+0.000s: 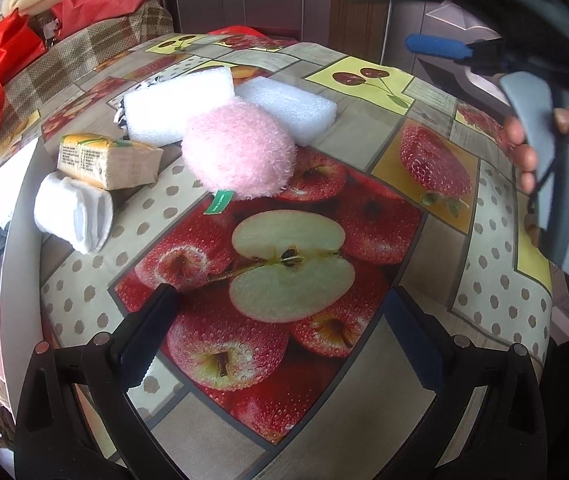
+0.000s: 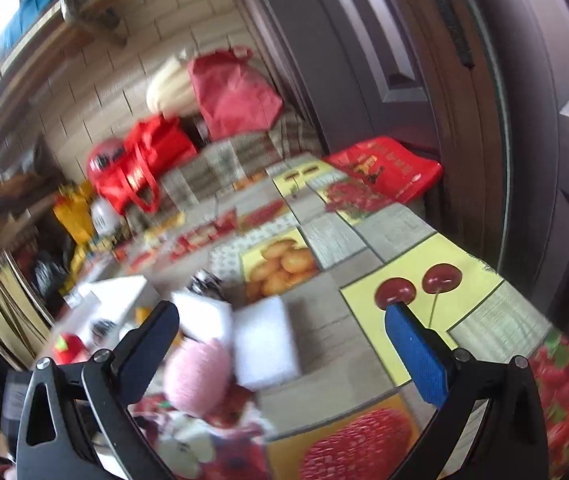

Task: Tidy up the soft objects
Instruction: 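Grasp the pink fluffy ball with the left tool while the right tool grasps a white foam block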

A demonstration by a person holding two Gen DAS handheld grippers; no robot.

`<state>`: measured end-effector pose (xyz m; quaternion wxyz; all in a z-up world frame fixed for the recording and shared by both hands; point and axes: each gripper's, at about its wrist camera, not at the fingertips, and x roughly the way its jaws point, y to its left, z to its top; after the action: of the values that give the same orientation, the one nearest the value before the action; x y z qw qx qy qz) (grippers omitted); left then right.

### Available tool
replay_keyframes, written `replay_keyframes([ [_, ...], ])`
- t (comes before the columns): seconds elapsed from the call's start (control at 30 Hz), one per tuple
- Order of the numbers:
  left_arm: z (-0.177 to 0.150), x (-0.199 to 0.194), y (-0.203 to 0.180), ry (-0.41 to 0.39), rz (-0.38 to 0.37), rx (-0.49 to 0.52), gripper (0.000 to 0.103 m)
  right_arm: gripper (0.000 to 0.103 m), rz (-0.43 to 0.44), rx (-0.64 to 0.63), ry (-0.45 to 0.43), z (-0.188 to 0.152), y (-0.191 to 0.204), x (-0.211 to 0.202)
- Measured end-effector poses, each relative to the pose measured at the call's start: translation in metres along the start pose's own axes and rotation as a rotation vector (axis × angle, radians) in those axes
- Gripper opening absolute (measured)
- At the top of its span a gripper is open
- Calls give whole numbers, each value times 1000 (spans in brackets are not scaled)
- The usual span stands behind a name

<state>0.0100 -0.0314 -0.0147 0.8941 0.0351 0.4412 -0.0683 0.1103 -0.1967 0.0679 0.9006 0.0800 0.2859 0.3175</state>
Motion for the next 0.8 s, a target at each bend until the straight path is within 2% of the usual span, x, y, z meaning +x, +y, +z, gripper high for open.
replay_keyframes([
  [0.07,-2,-8,10,-31,-28,-53,102,103,-21,-34,77,0,-3,14],
  [0.13,-3,-21,29,-92,-33,-154,102,103,-55,-90,160,-4,-3,27],
  [0.2,3,-32,44,-112,36,-212,102,103,-76,-190,230,-11,3,38],
  [0.23,9,-35,48,-113,79,-215,103,103,-79,-232,252,-16,7,41],
  [0.33,24,-43,49,-155,114,-171,103,102,-87,-337,311,-25,18,53],
  [0.4,33,-42,44,-172,124,-121,103,95,-90,-383,338,-28,25,63],
  [0.5,40,-34,36,-160,108,-64,103,95,-63,-424,374,-31,35,75],
  [0.6,40,-23,33,-131,77,-52,103,94,-66,-451,403,-34,43,88],
  [0.67,45,-19,32,-140,106,-49,103,92,-70,-452,408,-35,44,95],
  [0.8,53,-22,44,-159,98,-113,103,92,-56,-395,394,-26,37,94],
])
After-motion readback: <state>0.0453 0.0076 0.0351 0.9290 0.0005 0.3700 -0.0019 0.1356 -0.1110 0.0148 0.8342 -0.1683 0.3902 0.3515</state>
